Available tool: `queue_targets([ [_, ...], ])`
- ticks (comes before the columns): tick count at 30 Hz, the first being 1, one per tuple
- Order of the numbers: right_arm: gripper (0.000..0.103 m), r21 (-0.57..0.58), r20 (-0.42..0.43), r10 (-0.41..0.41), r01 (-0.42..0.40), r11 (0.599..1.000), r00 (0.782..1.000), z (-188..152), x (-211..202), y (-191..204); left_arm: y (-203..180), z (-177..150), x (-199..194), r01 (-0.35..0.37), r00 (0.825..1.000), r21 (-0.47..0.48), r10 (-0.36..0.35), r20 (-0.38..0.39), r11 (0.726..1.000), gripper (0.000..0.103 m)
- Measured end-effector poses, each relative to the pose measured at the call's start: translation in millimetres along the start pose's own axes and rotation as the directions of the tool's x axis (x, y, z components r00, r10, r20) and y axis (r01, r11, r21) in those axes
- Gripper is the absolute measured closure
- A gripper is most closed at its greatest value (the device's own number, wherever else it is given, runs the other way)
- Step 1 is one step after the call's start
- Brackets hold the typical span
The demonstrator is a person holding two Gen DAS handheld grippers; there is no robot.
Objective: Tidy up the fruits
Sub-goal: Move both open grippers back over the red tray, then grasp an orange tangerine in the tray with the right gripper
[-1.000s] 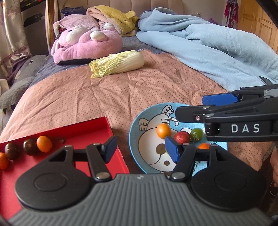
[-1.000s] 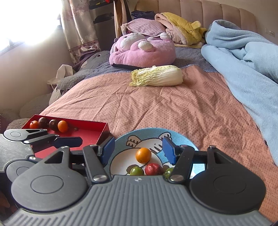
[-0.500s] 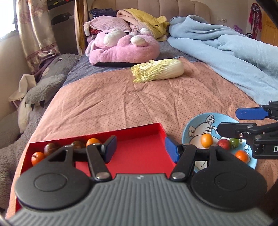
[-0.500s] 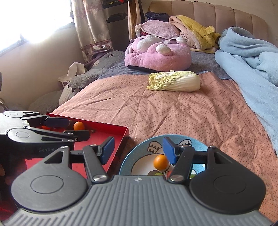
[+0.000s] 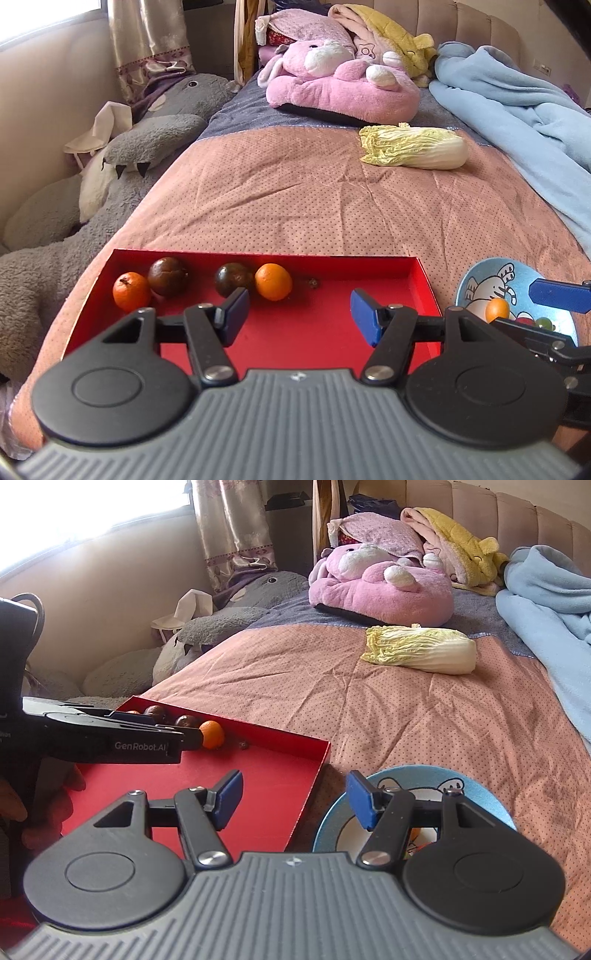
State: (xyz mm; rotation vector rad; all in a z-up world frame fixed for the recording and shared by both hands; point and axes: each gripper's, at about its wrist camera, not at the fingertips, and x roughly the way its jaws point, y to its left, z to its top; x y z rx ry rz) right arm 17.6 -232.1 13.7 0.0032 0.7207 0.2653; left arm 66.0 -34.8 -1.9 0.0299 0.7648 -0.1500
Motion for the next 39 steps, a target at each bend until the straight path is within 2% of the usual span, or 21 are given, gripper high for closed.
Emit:
queue_targets([
  [8,0.035,-0.035,-0.020,0.040,-0.041,0.999,0.999,4,17,24,17,-6,-2,-0.022,1.000,-0.009,0.022,0.002,1.000,0.039],
  [20,0.035,-0.051,-0.043,0.099,-0.101,0.994,0.994,9,58,54,68,-19,-4,-0.092,0.995,-0.107,0.088,-0.035,0.990,0.039],
  [28,0.036,-0.067,-0.061,0.123,-0.127,0.990,0.990,24,110,77,89,-22,-4,-0.144,0.989,-0.173,0.138,-0.044,0.974,0.039],
  [31,0.037,-0.068,-0.092,0.132,-0.139,0.988,0.987,26,136,84,94,-20,-4,-0.167,0.986,-0.203,0.163,-0.038,0.965,0.039],
  [39,0.050,-0.096,-0.138,0.107,-0.121,0.988,0.985,30,182,96,99,-17,4,-0.139,0.990,-0.245,0.130,-0.053,0.959,0.039],
])
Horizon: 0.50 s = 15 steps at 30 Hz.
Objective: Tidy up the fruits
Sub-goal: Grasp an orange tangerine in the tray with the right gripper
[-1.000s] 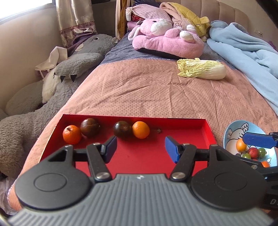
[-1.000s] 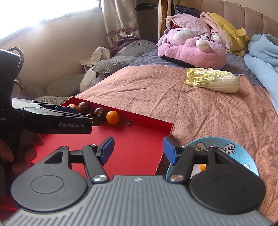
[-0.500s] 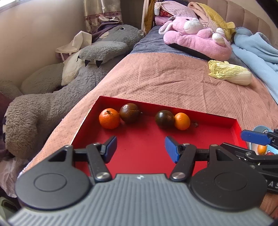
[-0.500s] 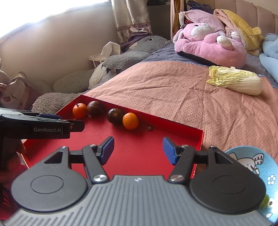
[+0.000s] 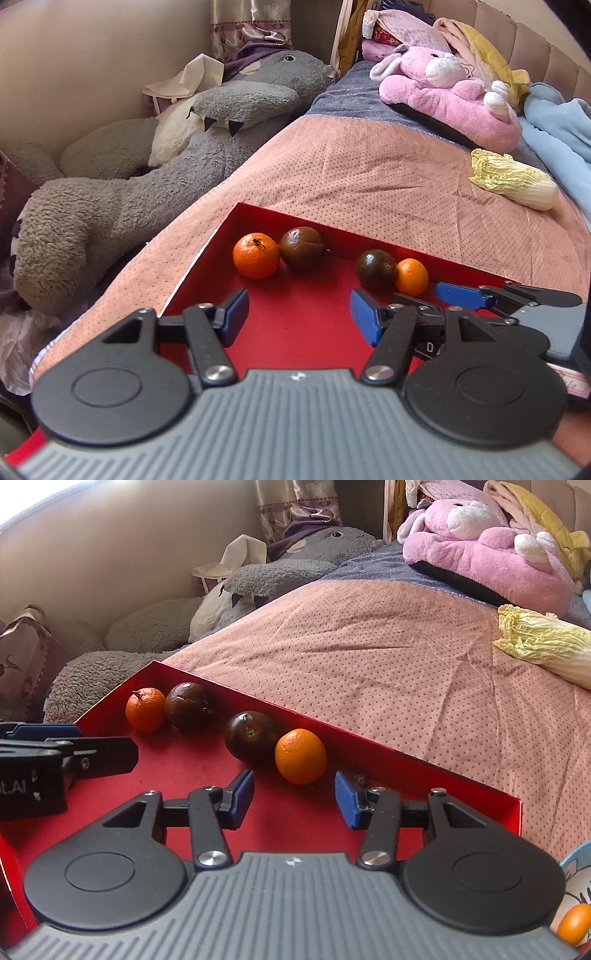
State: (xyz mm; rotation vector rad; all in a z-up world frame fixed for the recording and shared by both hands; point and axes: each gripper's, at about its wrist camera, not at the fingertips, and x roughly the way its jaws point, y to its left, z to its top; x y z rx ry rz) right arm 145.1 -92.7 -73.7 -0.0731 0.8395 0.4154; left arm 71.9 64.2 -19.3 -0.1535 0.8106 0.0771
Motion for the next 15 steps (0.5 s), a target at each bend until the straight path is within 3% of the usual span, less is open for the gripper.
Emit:
queue_targets([
  [7,0.057,-0.026,0.003,-0.004,0.004,1.000,1.000,9,12,0,0,2,9,0.022,1.000,-0.033,-0.023,-0.020,0.999,0.039],
  [9,0.064,-0.029,0.006,-0.004,0.004,1.000,1.000,8,11,-2,-2,2,11,0.025,0.999,-0.032,-0.026,-0.024,0.999,0.039],
  [15,0.064,-0.004,0.007,0.000,0.000,1.000,1.000,-3,-7,-14,-12,1,19,0.054,0.998,-0.001,-0.054,-0.039,0.999,0.039],
])
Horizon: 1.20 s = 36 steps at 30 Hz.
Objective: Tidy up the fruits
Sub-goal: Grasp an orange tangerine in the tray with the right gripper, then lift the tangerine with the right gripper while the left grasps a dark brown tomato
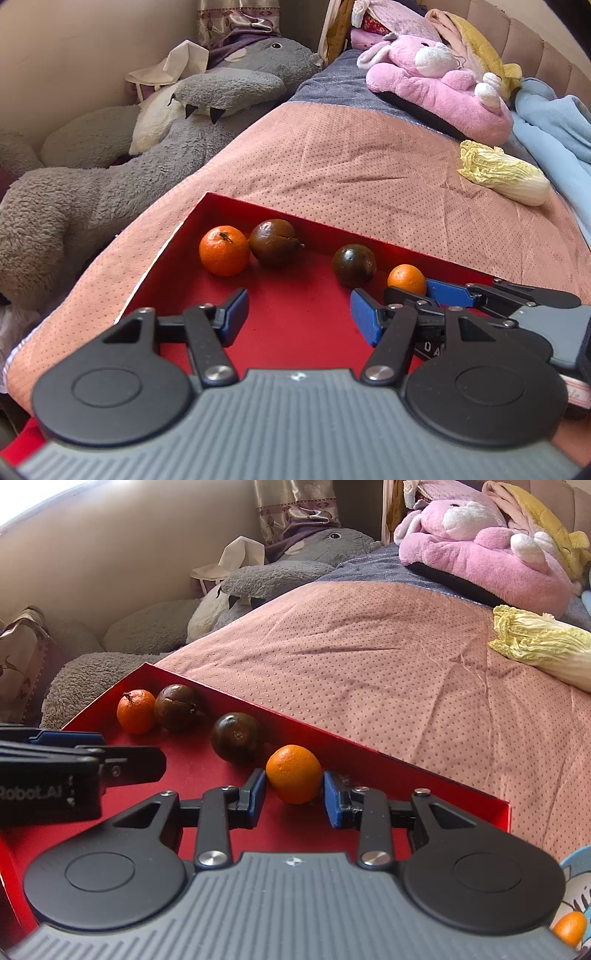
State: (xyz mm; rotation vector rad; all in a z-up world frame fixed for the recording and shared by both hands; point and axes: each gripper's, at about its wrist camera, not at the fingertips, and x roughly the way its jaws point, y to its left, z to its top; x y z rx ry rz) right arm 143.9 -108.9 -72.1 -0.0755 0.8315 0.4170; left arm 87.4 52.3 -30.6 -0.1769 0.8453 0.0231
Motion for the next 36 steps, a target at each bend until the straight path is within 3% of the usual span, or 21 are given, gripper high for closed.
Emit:
queue_targets([
  [9,0.064,0.050,0.001,0.006,-0.006,0.999,1.000,-35,-51,-20,-31,3,36,0.041,0.997,0.089,-0.035,-0.063,0.995,0.039],
  [12,0.064,0.053,0.002,0.008,-0.009,0.999,1.000,-44,-68,-24,-42,6,51,0.003,0.998,0.130,0.005,-0.060,0.992,0.040],
  [24,0.064,0.069,0.013,0.002,-0.003,0.998,1.000,-54,-99,-38,-61,9,68,-0.007,0.998,0.162,0.017,-0.060,0.987,0.041],
  [28,0.064,0.063,0.020,0.004,-0.005,0.998,1.000,-52,-103,-37,-63,9,68,-0.001,0.999,0.183,0.010,-0.050,0.983,0.063],
  [36,0.064,0.052,0.020,0.014,-0.015,0.999,1.000,-56,-109,-28,-64,6,65,-0.003,0.999,0.196,0.011,-0.042,0.981,0.064],
])
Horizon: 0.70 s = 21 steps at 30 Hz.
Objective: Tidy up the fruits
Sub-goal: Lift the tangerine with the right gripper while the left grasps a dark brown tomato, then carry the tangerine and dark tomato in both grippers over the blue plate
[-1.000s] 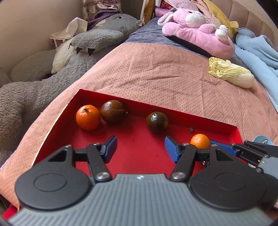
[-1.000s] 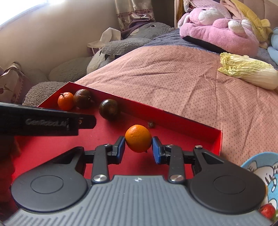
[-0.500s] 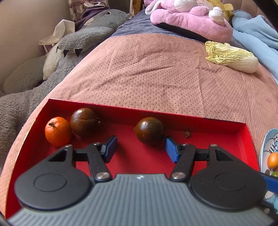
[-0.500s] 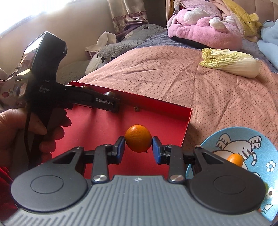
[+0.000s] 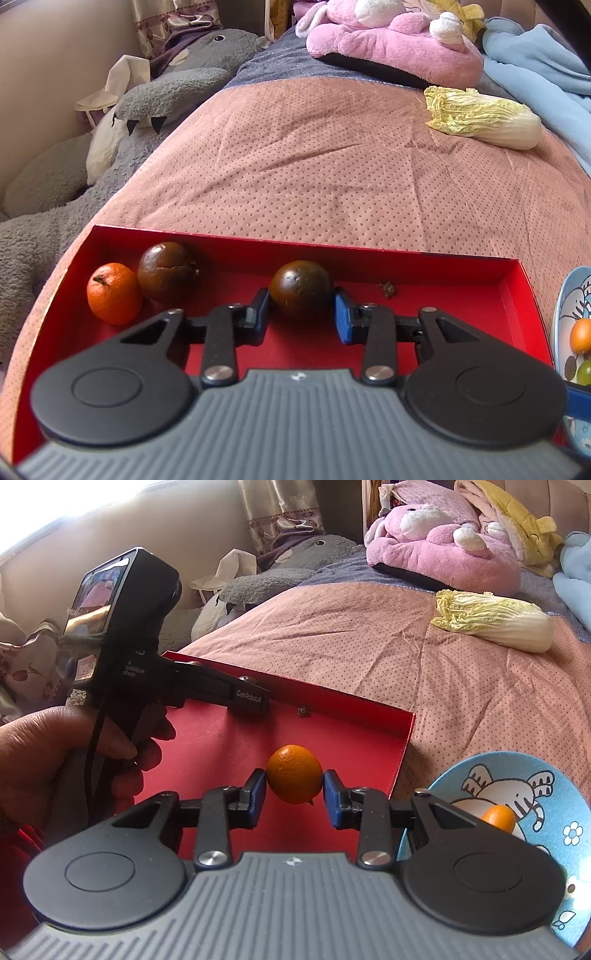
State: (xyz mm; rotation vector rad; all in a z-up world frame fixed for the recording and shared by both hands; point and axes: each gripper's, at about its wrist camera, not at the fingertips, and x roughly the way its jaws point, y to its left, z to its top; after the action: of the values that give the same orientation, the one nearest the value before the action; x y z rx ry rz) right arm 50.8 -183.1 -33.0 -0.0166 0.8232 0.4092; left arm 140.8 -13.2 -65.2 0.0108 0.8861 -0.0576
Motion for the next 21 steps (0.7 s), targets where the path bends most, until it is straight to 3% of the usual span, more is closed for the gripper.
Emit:
queue_targets([
  [21,0.064,-0.021,-0.013,0.017,-0.017,1.000,1.000,-18,-21,25,11,-17,-29,-0.009,1.000,-0.021,0.009,0.030,1.000,0.064],
])
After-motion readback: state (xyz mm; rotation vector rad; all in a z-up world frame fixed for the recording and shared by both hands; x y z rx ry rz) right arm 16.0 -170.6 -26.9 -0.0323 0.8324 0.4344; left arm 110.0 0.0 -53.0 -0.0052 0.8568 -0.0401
